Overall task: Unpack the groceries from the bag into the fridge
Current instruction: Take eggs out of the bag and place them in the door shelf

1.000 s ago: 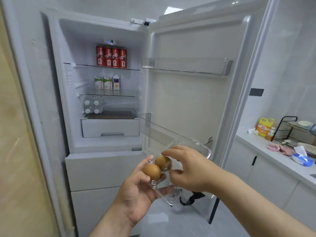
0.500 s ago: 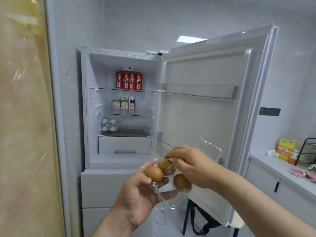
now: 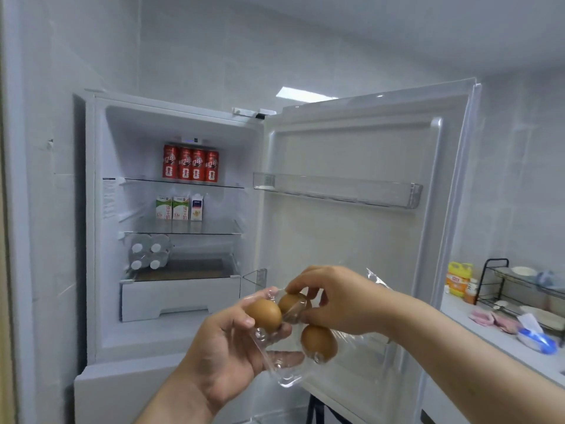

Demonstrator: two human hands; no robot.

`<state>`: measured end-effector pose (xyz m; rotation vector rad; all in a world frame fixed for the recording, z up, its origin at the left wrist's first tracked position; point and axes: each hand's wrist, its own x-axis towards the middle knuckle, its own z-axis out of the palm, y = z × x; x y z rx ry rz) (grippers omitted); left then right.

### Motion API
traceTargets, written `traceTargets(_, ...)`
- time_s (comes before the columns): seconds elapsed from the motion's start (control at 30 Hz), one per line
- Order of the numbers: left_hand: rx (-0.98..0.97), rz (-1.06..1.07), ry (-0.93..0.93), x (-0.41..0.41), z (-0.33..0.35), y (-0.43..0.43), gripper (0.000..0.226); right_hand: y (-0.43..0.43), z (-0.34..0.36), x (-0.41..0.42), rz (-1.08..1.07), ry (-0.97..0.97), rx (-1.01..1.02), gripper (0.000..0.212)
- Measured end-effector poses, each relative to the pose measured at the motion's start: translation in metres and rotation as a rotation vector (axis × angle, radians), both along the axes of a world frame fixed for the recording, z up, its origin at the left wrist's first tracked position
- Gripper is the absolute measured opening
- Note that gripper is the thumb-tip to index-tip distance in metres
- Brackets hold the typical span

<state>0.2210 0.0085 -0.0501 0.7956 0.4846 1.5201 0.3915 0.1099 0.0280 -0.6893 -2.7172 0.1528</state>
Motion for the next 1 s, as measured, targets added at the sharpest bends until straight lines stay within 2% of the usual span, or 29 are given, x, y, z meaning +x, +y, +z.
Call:
traceTargets(0.2, -0.028, -0.105, 0.03, -0.04, 0.006, 0.039, 0.075, 0.02, 0.007, -0.029, -0.08, -0.086, 0.019, 0.039)
traceTargets(0.3, -0.037, -0.153, 0.041, -0.058, 0.008, 0.054, 0.072, 0.027, 0.009, -0.043, -0.109, -0.067, 0.067, 0.036)
traceTargets(0.4, -0.047, -0.196, 0.031, -0.075, 0.012, 0.068, 0.071, 0.033, 0.013, -0.054, -0.147, 0.014, 0.05, 0.037)
traceTargets(0.6, -0.105, -0.29, 0.009, -0.101, 0.023, 0.093, 0.064, 0.05, 0.023, -0.063, -0.18, 0.288, -0.118, 0.043)
traceTargets(0.77, -0.122, -0.306, -0.024, -0.112, 0.038, 0.11, 0.076, 0.055, 0.04, -0.067, -0.197, 0.468, -0.258, 0.042)
traceTargets(0.9, -0.135, -0.322, -0.101, -0.115, 0.052, 0.113, 0.052, 0.054, 0.049, -0.076, -0.206, 0.549, -0.208, 0.042)
traceTargets(1.0, -0.161, -0.338, -0.142, -0.117, 0.059, 0.116, 0.047, 0.053, 0.066, -0.081, -0.191, 0.588, -0.181, 0.043)
